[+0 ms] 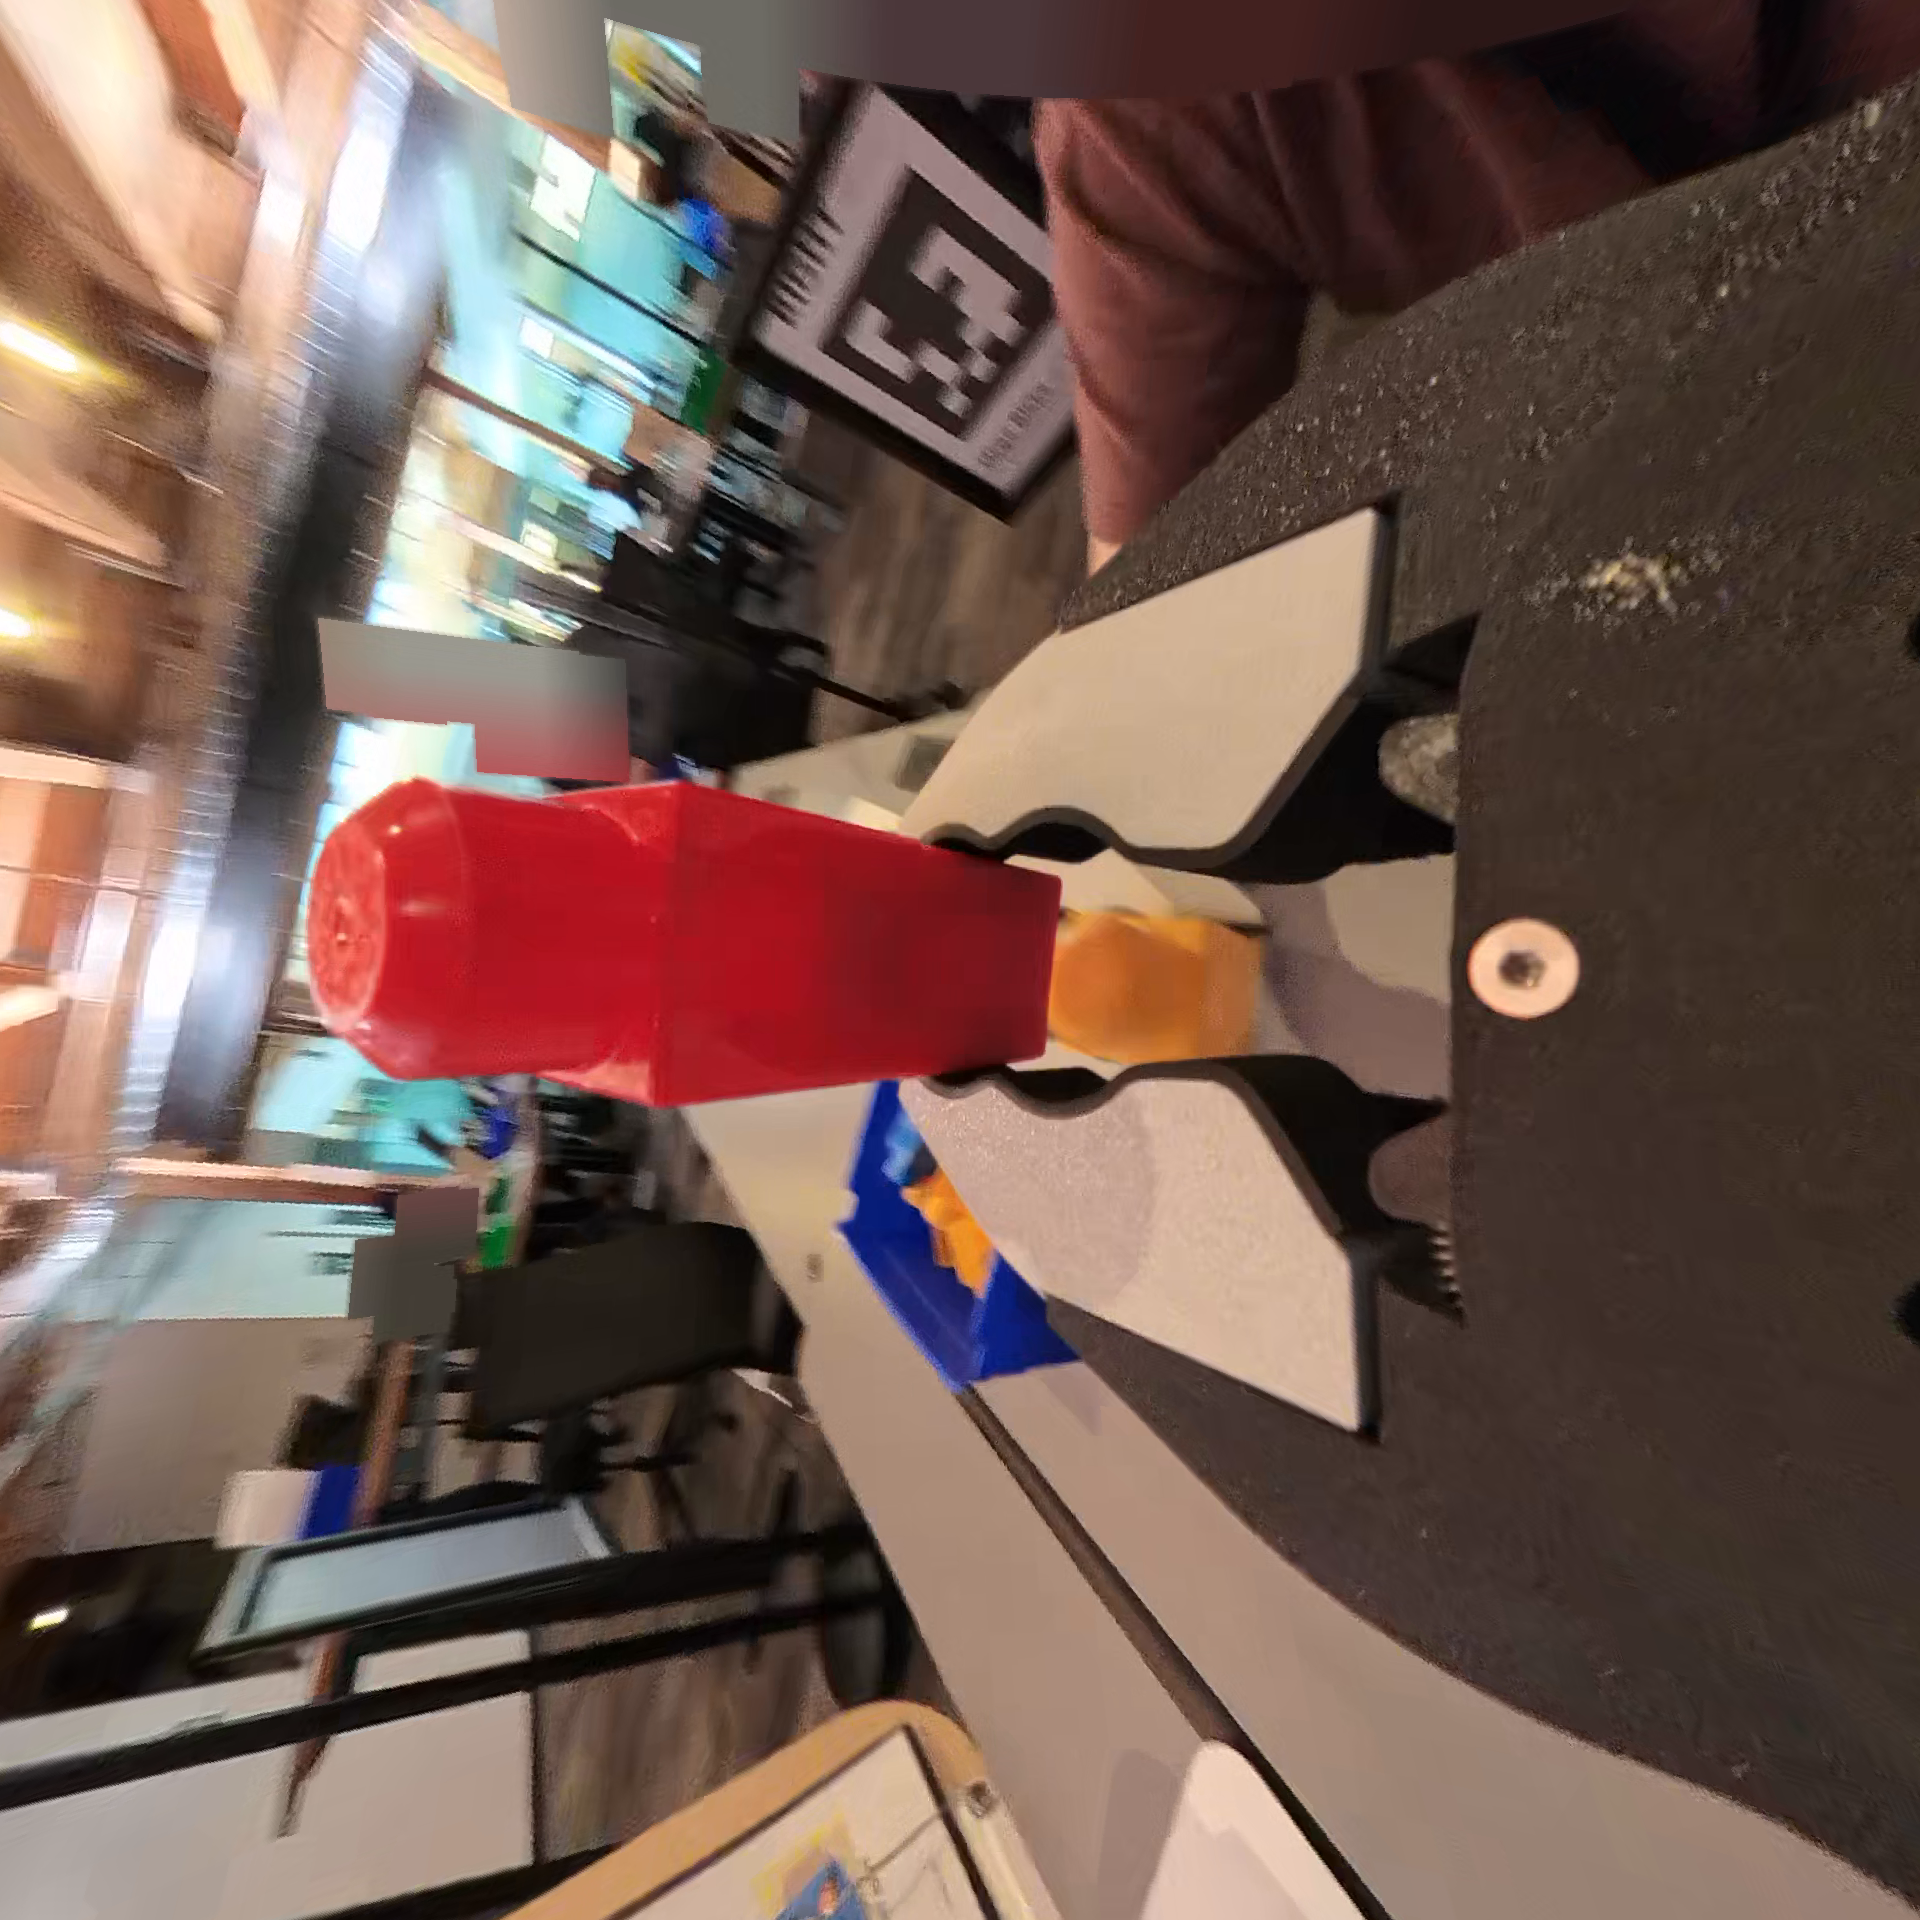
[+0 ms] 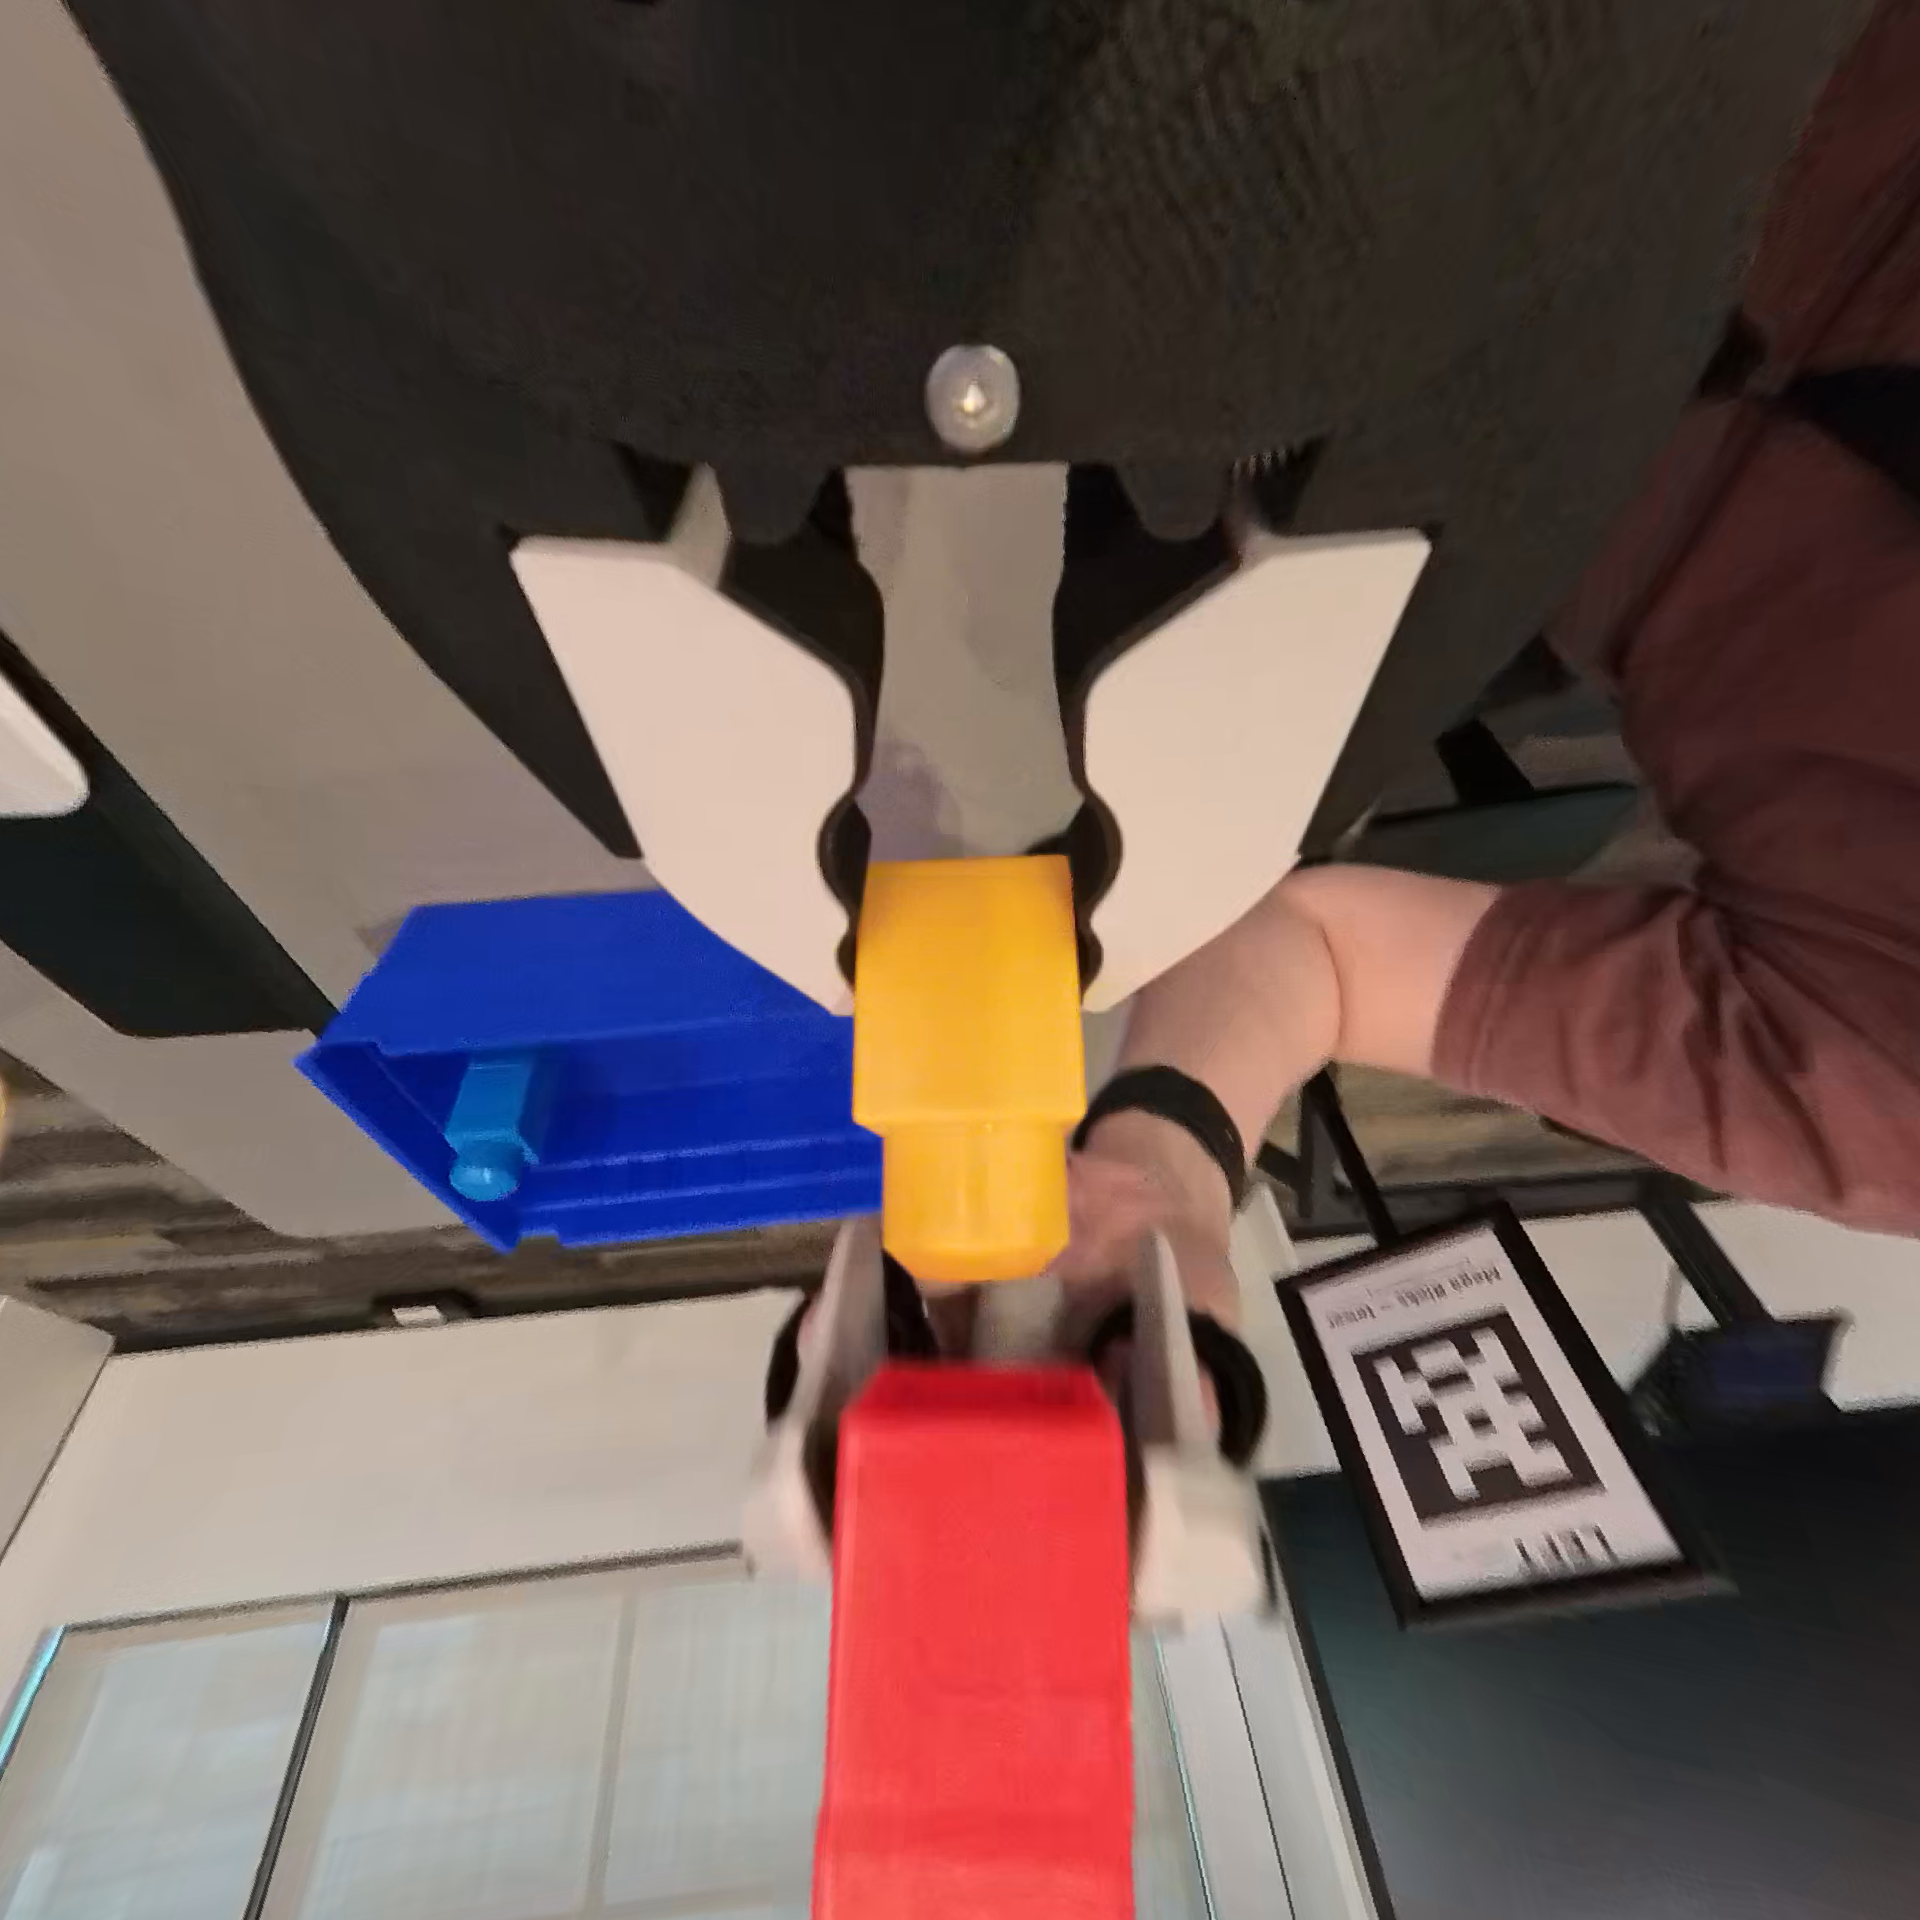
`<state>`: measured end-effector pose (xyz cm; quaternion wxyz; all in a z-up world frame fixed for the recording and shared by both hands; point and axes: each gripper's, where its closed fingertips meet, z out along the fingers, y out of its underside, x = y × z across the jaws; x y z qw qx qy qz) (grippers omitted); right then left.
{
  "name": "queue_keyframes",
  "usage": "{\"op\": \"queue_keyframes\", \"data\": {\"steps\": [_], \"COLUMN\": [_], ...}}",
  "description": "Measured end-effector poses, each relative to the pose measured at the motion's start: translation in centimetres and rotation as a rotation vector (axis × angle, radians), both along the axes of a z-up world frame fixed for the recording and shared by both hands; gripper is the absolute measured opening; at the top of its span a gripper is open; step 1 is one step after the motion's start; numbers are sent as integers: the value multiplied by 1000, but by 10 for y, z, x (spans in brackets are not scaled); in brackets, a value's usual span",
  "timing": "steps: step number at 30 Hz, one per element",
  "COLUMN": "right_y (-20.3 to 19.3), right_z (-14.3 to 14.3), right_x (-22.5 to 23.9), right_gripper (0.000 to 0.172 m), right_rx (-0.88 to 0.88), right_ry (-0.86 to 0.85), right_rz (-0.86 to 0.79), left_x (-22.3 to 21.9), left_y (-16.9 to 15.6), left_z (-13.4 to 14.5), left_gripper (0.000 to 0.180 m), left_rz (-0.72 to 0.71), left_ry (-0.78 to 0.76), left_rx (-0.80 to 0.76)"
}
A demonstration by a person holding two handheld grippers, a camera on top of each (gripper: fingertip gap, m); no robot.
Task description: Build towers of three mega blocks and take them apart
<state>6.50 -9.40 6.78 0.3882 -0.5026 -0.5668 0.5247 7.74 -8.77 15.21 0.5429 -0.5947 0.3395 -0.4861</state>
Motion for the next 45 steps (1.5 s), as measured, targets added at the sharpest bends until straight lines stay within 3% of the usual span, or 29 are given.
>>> {"op": "queue_keyframes", "data": {"steps": [2, 5, 8, 12, 15, 17, 20, 22, 24, 26, 29, 31, 33, 38, 39, 40, 44, 45], "right_y": [2, 21, 86, 162, 186, 198, 215, 216, 211, 182, 85, 34, 17, 18, 19, 18, 23, 30], "right_z": [-10, 8, 7, -70, -118, -128, -132, -117, -77, -20, 51, 72, 71, 34, 28, 25, 39, 51], "right_x": [1, 31, 116, 264, 303, 290, 292, 292, 273, 227, 142, 103, 73, 31, 27, 25, 29, 37], "right_gripper": [36, 36, 36, 37, 38, 37, 39, 56, 68, 75, 76, 72, 71, 72, 66, 42, 37, 36], "right_rx": [48, 93, 132, -35, -223, -236, -194, -92, 100, 322, 528, 454, 322, 56, 3, -50, -155, -184], "right_ry": [-80, -121, -303, -761, -866, -790, -801, -790, -653, -421, -4, 146, 144, -3, -18, -21, 91, 159], "right_rz": [-10, -100, -450, -927, -992, -937, -1007, -1020, -991, -856, -473, -281, -221, -191, -178, -150, -115, -140], "left_x": [-17, -34, -30, -16, -7, -2, 5, 8, 13, 18, 28, 32, 34, 37, 37, 37, 37, 35], "left_y": [-1, 6, 1, 0, 3, 3, 2, 2, -1, -6, -14, -12, -8, -1, 0, 0, -2, -7], "left_z": [7, 5, 2, -14, -29, -37, -49, -55, -63, -72, -84, -94, -102, -108, -109, -111, -117, -133], "left_gripper": [36, 36, 36, 36, 37, 37, 37, 37, 36, 36, 37, 37, 37, 37, 37, 36, 36, 36], "left_rz": [-13, 95, 81, 44, 26, 16, -10, -25, -68, -137, -237, -229, -201, -141, -129, -118, -123, -154], "left_ry": [-22, 55, 101, 172, 234, 271, 323, 343, 356, 363, 373, 417, 457, 503, 520, 539, 570, 666], "left_rx": [-17, 44, 44, 11, -19, -27, -50, -75, -124, -191, -265, -264, -258, -225, -213, -198, -220, -234]}}
